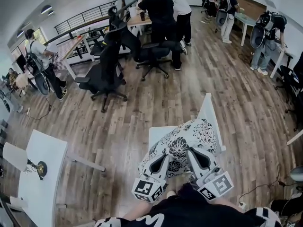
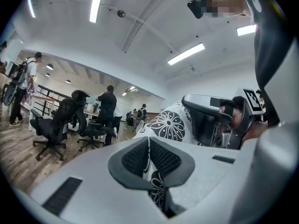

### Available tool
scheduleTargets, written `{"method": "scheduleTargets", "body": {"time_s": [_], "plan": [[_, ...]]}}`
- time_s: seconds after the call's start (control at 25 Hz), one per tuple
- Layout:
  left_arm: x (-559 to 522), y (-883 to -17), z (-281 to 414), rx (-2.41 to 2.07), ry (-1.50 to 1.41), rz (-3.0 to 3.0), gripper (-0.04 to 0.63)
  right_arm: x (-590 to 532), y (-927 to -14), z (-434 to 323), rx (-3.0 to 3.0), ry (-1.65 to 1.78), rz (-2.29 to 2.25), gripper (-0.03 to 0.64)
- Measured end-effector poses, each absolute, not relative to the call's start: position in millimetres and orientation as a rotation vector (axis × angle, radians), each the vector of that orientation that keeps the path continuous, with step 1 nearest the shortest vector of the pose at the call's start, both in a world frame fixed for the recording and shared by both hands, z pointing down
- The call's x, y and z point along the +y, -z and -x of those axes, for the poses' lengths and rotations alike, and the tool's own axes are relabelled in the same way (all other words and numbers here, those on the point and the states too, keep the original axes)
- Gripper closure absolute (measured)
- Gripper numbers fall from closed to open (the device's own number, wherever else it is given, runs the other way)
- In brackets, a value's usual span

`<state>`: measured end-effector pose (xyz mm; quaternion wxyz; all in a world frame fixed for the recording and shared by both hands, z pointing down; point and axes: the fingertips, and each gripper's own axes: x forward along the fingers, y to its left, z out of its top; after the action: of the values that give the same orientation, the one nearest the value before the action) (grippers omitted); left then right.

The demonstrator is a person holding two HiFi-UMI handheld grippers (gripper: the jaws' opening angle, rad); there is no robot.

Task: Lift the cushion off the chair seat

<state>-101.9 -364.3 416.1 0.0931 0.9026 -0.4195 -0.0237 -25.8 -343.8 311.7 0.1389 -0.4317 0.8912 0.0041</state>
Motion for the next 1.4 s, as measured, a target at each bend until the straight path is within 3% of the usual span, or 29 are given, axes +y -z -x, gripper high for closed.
{"method": "scheduleTargets", "body": {"time_s": [0.44,1.04,1.4], "plan": [[-334,-420,83,-1.298,0.125,-2.626,0.583,-320,-330,18,2.656,0.075,1.148,0.595],[-240,-390,5,-1.444,0.215,-2.598,0.583,-230,-303,-80,2.621,0.038,1.094,0.595],[-172,-395,-4,-1.570,0.222,-2.491,0.583,-181,-315,-84,2.668,0.109,0.954,0.595]]}}
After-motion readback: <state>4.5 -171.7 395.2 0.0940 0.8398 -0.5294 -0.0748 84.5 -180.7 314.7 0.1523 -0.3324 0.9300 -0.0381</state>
